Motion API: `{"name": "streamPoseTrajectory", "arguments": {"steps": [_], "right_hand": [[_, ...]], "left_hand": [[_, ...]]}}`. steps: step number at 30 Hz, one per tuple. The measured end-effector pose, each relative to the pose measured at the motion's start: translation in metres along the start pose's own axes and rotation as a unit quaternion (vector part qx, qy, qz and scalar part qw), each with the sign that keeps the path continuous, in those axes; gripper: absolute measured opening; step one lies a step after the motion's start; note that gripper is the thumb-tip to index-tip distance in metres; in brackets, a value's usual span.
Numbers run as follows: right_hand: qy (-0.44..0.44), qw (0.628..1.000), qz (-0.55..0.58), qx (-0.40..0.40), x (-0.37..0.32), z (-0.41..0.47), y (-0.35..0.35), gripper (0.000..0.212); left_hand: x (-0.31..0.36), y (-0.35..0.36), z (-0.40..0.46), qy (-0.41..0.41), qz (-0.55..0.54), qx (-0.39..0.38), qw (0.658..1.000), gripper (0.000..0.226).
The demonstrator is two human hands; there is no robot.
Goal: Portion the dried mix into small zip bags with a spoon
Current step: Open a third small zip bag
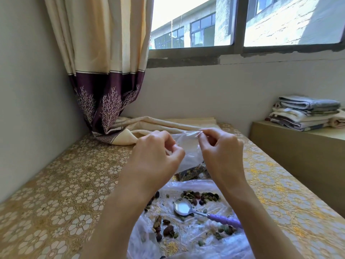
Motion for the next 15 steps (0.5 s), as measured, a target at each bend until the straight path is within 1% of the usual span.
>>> {"name": "streamPoseTrajectory", "arguments": {"steps": [2, 4, 5, 7, 9, 11, 13, 15], "right_hand": [[-0.033, 0.998, -0.04, 0.028, 0.001, 0.0, -0.001, 0.011], [-0.059, 0.994, -0.074, 0.048, 0.004, 0.001, -0.004, 0.011], [-0.065, 0.993, -0.083, 0.051, 0.005, 0.002, -0.004, 0.011], [-0.054, 0.995, -0.083, 0.03, 0.005, 0.001, -0.004, 0.01], [-0.015, 0.997, -0.075, -0.009, 0.006, 0.001, -0.002, 0.008], [0.05, 0.997, -0.039, -0.043, 0.008, 0.003, -0.001, 0.001], [0.113, 0.991, 0.029, -0.063, 0.007, 0.003, -0.001, 0.013], [0.134, 0.986, 0.077, -0.061, 0.0, 0.003, -0.004, 0.016]], "left_hand": [[-0.001, -0.002, 0.0, 0.003, 0.031, 0.007, 0.999, 0.015], [-0.004, -0.006, 0.0, -0.002, 0.049, -0.005, 0.999, 0.016], [-0.005, -0.009, 0.0, -0.008, 0.056, -0.019, 0.998, 0.016], [-0.007, -0.012, 0.0, -0.022, 0.071, -0.047, 0.996, 0.016], [-0.009, -0.014, 0.001, -0.028, 0.08, -0.043, 0.995, 0.014], [-0.01, -0.014, 0.002, -0.023, 0.073, -0.009, 0.997, 0.014], [-0.011, -0.013, 0.002, -0.016, 0.06, 0.027, 0.998, 0.015], [-0.011, -0.01, 0.003, -0.011, 0.049, 0.047, 0.998, 0.015]]}}
Point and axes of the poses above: each hand's wrist, its own z-axis towards the middle knuckle, its own y-axis out of the palm, x = y × z, the point moved 1 cm from there along z, towards the middle knuckle, and after that the axes turned 4 degrees about -x, right-handed, at the moved point
